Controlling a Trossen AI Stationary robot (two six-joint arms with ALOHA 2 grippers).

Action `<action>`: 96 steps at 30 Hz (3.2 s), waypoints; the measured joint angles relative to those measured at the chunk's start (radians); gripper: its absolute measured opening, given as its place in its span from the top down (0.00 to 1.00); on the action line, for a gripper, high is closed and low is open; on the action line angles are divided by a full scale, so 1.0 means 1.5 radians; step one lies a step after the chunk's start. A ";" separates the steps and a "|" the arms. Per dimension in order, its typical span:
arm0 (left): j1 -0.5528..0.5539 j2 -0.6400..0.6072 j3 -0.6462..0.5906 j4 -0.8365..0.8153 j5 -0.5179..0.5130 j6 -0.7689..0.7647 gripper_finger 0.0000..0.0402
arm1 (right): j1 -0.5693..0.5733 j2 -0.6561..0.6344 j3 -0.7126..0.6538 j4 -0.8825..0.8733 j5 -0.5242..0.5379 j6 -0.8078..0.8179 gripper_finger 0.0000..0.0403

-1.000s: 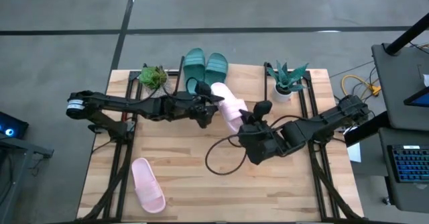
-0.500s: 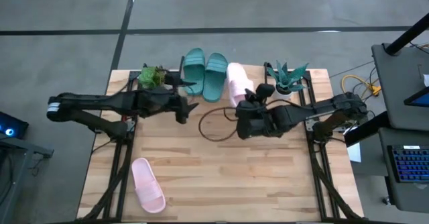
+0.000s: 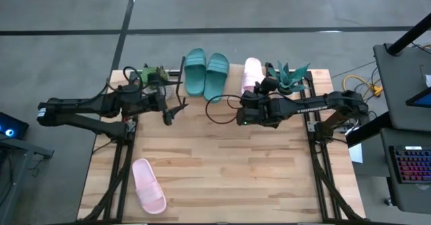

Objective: Pick and place slides into the shelf
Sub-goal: Put the top pink slide on the shelf, then adjust the green slides on the shelf

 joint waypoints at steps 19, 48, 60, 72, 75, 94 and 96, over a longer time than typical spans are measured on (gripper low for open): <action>0.000 0.045 -0.011 0.024 -0.001 0.003 0.07 | -0.037 0.000 -0.090 0.135 -0.020 -0.101 0.98; 0.000 0.042 -0.013 0.023 -0.020 0.010 0.07 | -0.013 -0.001 0.061 -0.037 -0.209 -0.027 0.46; 0.016 0.045 -0.026 0.014 -0.055 0.024 0.07 | 0.000 -0.001 0.115 0.188 -0.353 -0.167 0.46; 0.072 0.088 -0.031 0.008 -0.103 0.078 0.07 | -0.082 0.000 0.088 0.471 -0.603 -0.292 0.53; 0.117 0.130 -0.018 0.014 -0.121 0.122 0.07 | -0.085 0.000 0.088 0.470 -0.623 -0.282 0.55; 0.332 0.439 0.246 -0.139 -0.057 0.160 0.22 | -0.085 -0.020 0.087 0.410 -0.625 -0.299 0.58; 0.335 0.462 0.265 -0.140 -0.063 0.161 0.24 | -0.085 -0.020 0.087 0.407 -0.625 -0.299 0.59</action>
